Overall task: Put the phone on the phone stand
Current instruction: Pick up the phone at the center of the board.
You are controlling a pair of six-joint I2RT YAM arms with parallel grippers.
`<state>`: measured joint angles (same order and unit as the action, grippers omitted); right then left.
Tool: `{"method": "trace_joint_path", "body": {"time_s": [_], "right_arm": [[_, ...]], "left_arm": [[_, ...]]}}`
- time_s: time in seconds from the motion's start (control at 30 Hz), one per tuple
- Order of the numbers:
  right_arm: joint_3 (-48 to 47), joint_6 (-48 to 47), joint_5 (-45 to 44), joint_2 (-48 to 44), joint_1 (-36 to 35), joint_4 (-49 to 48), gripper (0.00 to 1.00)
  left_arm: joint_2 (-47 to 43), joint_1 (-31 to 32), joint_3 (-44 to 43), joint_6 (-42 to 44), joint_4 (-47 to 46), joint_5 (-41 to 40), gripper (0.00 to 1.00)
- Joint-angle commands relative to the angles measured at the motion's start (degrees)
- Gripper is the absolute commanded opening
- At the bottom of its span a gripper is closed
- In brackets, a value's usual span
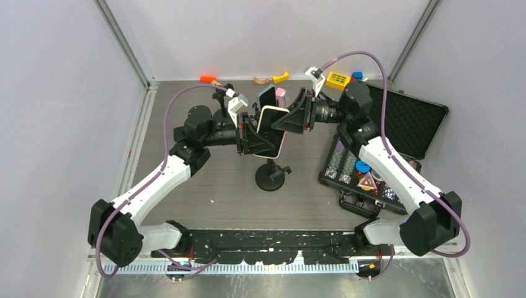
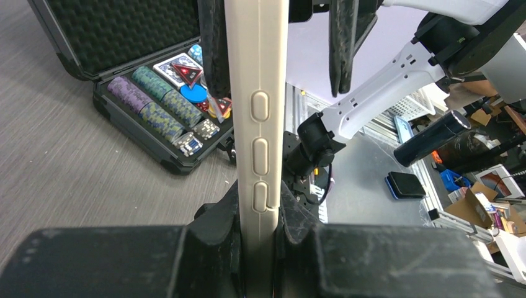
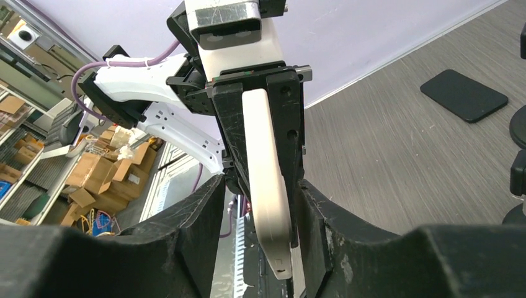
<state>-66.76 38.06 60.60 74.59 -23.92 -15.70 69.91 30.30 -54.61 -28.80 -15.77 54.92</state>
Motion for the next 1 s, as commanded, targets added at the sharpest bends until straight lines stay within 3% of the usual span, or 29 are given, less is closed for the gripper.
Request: {"method": "trace_joint_path", "body": {"time_s": [0.0, 0.3, 0.5, 0.73, 0.8, 0.97], "right_arm": [[0.7, 1.2, 1.3, -1.2, -0.2, -4.2, 0.50], [0.4, 1.9, 1.2, -0.1, -0.8, -5.1, 0.48], [0.5, 1.9, 1.1, 0.0, -0.8, -5.1, 0.39], [0.5, 1.3, 0.2, 0.1, -0.9, -4.8, 0.04], [0.5, 0.1, -0.2, -0.1, -0.8, -3.5, 0.01], [0.7, -1.8, -0.3, -1.6, 0.3, -1.7, 0.00]], "left_arm": [[-0.2, -0.1, -0.6, -1.7, -7.2, 1.0, 0.00], [0.4, -0.1, -0.2, -2.2, -7.4, 1.3, 0.00], [0.6, -0.1, -0.1, -2.4, -7.6, 1.3, 0.00], [0.4, -0.1, 0.5, -1.6, -7.3, 1.2, 0.01], [-0.3, -0.1, 0.7, 0.6, -5.3, 0.6, 0.17], [-4.2, -0.2, 1.7, 8.0, 2.4, -5.1, 0.75]]}}
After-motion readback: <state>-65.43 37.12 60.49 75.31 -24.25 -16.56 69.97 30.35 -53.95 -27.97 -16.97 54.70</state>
